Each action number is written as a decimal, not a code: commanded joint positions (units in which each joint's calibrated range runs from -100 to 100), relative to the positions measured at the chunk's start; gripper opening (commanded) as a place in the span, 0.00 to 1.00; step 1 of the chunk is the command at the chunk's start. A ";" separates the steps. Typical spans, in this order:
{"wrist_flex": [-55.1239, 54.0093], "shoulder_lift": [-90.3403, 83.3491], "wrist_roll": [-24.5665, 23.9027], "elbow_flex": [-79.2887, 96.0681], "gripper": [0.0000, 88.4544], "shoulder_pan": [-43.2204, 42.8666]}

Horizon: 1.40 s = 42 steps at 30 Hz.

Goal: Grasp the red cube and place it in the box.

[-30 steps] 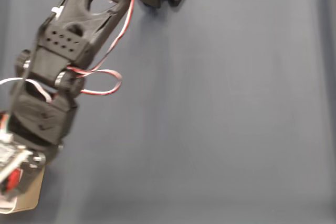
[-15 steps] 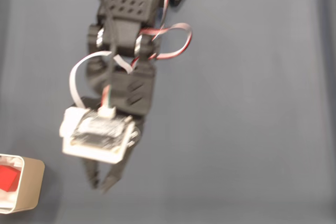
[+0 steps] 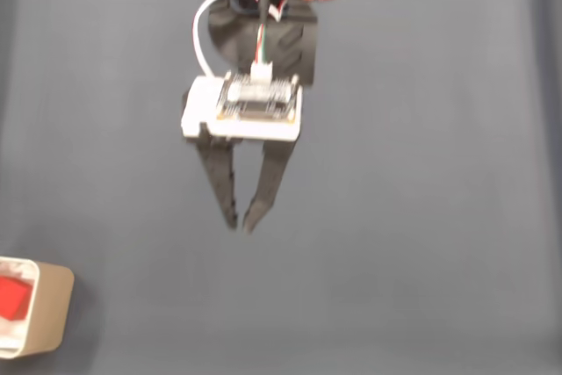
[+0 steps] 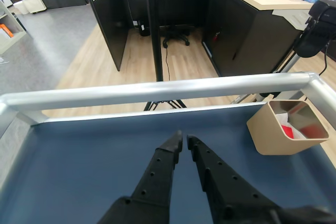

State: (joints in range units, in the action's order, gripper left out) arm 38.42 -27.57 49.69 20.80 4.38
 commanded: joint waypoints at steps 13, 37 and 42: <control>-3.67 -31.79 0.83 35.32 0.00 -2.81; 2.07 -65.84 0.29 72.91 0.00 -3.31; 5.92 -70.09 0.34 78.29 0.00 -3.03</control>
State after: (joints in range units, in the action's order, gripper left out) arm 42.40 -94.96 49.99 97.74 0.67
